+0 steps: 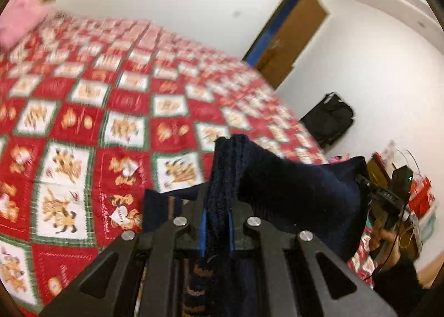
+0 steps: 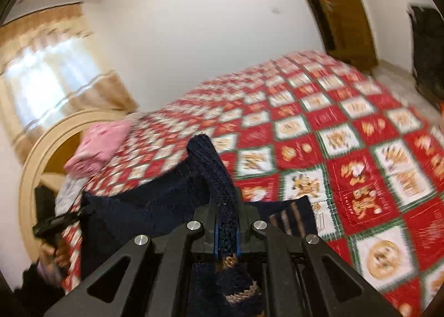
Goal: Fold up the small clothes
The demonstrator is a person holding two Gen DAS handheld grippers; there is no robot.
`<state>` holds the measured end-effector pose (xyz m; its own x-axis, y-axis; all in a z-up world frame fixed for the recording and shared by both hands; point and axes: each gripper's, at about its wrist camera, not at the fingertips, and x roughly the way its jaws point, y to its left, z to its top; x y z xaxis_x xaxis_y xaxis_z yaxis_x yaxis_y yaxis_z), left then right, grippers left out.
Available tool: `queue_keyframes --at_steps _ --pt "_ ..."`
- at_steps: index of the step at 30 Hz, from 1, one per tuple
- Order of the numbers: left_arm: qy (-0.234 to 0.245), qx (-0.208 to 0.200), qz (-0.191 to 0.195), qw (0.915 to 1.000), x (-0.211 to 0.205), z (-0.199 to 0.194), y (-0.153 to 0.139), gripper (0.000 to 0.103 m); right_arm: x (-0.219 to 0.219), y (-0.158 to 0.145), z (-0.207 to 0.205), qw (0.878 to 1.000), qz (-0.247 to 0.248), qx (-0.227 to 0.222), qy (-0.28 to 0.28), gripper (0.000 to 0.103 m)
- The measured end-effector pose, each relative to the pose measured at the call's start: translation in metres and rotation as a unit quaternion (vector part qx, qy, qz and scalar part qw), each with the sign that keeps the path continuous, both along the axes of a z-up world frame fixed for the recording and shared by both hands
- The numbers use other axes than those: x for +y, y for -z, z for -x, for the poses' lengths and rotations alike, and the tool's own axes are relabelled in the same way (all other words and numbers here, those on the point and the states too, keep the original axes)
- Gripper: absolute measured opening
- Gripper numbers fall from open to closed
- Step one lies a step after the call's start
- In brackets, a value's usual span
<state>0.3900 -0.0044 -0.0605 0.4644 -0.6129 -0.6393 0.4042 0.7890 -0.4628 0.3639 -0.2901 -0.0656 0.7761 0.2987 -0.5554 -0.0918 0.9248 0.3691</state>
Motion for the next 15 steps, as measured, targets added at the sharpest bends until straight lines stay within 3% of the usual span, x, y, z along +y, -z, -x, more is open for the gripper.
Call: queue_keyframes --at_steps 3,5,6,8,11,13,15 --pt "-0.016 0.035 -0.091 0.9951 -0.023 -0.027 0.049 0.014 0.003 0.061 -0.041 0.998 0.031 0.057 0.017 0.008" --pt "-0.024 0.057 -0.11 0.992 -0.026 -0.034 0.071 0.018 0.005 0.092 -0.053 0.993 0.046 0.104 0.024 0.008" --pt "-0.027 0.065 -0.097 0.9928 -0.022 -0.036 0.076 0.019 0.005 0.101 -0.056 0.991 0.043 0.121 0.023 0.008" --pt "-0.03 0.076 -0.067 0.9944 -0.012 -0.037 0.075 0.022 -0.001 0.093 -0.055 0.993 0.029 0.113 0.021 0.014" --pt "-0.052 0.087 -0.052 0.9935 0.007 -0.035 0.061 0.044 -0.013 0.081 -0.051 0.993 0.007 0.118 0.025 0.021" --pt "-0.062 0.073 -0.038 0.9947 0.023 -0.026 0.046 0.055 -0.028 0.059 -0.032 0.995 -0.024 0.079 0.052 0.021" --pt "-0.068 0.057 -0.043 0.9951 0.033 -0.014 0.032 0.055 -0.037 0.03 -0.007 0.995 -0.014 0.029 0.093 0.023"
